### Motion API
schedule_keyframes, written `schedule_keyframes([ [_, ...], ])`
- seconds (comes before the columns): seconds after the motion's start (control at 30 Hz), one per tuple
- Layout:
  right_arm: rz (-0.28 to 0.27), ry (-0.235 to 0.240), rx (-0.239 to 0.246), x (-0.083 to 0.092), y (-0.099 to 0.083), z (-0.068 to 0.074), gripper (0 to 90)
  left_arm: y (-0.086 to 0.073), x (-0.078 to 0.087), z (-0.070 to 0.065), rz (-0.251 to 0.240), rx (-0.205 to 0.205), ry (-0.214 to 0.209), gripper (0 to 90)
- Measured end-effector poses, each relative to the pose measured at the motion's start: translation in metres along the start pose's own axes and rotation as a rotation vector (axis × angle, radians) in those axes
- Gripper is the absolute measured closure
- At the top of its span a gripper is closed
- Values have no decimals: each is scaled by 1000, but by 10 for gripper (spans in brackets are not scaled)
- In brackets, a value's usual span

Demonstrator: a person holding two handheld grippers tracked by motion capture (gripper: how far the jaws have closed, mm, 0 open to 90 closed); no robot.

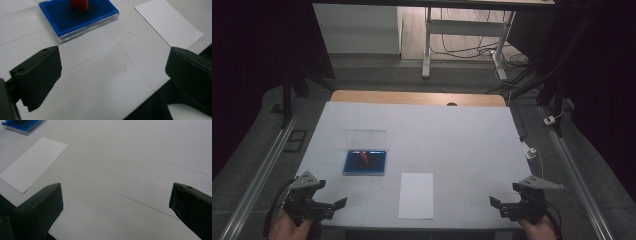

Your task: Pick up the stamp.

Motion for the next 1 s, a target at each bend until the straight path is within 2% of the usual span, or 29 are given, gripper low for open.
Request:
schedule_keyframes([
  [0.13, 0, 1, 1, 0, 0, 0, 0, 4, -3, 1, -12, 13, -1, 8],
  [0.33, 9, 3, 13, -1, -1, 1, 0, 10, -9, 0, -21, 6, -16, 0],
  [0.4, 12, 2, 18, -1, -1, 2, 0, 14, -12, 1, -24, -18, -3, 0],
  [0.43, 12, 4, 21, -2, -1, 2, 0, 17, -14, 2, -24, -49, 15, 0],
  [0.6, 23, 3, 26, -2, -2, 3, 0, 22, -20, 8, -18, -56, 3, 0],
  [1.0, 32, 5, 39, -3, -3, 4, 0, 39, -37, 21, -11, -84, 6, 0],
])
Point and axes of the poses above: each handheld gripper's, and its own axes: x roughly backward along the jaws, y roughly out of its top, z roughly to its left, the point moved 9 cm from there along -x, roughly forward along the jaws, and after that the axes turned 10 degrees about -x, right-handed, at the moved point
